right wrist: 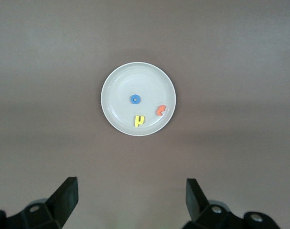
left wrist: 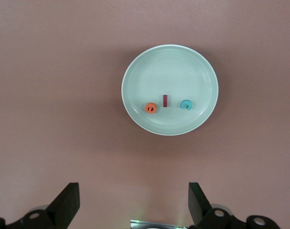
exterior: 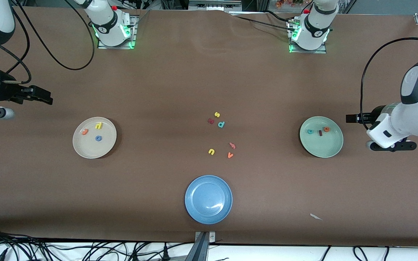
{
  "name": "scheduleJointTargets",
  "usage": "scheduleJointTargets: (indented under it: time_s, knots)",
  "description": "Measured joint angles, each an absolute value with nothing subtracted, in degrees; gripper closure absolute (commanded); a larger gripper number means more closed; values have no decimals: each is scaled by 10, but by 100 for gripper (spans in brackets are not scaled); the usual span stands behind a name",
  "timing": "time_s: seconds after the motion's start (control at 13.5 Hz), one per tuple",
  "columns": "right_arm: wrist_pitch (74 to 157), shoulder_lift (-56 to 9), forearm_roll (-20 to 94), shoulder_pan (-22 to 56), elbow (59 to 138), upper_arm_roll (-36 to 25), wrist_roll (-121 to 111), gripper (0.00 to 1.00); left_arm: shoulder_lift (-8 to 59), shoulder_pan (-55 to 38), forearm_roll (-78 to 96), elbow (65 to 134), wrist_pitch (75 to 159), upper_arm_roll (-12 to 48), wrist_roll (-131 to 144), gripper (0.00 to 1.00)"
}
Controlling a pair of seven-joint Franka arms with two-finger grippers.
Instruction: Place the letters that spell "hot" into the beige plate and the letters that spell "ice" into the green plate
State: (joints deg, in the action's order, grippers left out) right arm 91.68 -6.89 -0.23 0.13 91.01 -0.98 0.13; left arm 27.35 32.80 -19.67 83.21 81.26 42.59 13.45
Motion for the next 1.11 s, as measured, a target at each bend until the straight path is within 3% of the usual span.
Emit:
scheduleJointTargets:
  time_s: [1.11]
  knots:
    - [915,-69,-2,11,901,-6,1,0,227,355,-168,780,812,431,132,0]
